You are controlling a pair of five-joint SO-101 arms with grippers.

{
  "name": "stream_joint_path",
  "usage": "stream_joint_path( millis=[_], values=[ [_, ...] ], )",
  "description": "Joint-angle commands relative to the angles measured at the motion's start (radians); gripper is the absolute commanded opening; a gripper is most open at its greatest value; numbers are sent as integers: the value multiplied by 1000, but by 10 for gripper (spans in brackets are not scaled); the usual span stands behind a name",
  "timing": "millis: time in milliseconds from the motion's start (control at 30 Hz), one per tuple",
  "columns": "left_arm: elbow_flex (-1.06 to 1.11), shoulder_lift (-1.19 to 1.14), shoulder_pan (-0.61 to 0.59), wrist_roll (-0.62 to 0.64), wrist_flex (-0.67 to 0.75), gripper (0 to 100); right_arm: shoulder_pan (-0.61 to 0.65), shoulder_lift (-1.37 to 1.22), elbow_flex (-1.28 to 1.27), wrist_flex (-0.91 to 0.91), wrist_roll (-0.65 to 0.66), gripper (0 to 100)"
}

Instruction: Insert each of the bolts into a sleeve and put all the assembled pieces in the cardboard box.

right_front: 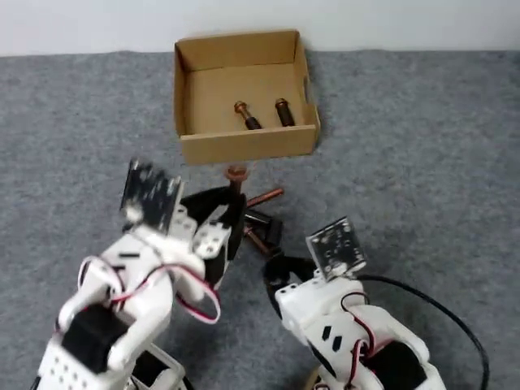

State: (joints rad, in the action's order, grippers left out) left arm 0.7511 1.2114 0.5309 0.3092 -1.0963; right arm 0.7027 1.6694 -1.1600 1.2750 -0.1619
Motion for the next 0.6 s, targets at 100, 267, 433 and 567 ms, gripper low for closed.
stream_joint_path(
  millis=[100, 267, 433, 567],
  values=[
    [186, 262, 2, 3, 84, 5, 54, 7, 28, -70, 40, 8],
    [268, 423, 2, 166, 89, 5, 56, -4, 21, -160, 55, 8],
    [335, 526, 2, 253, 127, 5, 58, -4, 21, -170, 141, 8],
    [352, 540, 2, 273, 199, 5, 133, -4, 21, -168, 149, 8]
  ],
)
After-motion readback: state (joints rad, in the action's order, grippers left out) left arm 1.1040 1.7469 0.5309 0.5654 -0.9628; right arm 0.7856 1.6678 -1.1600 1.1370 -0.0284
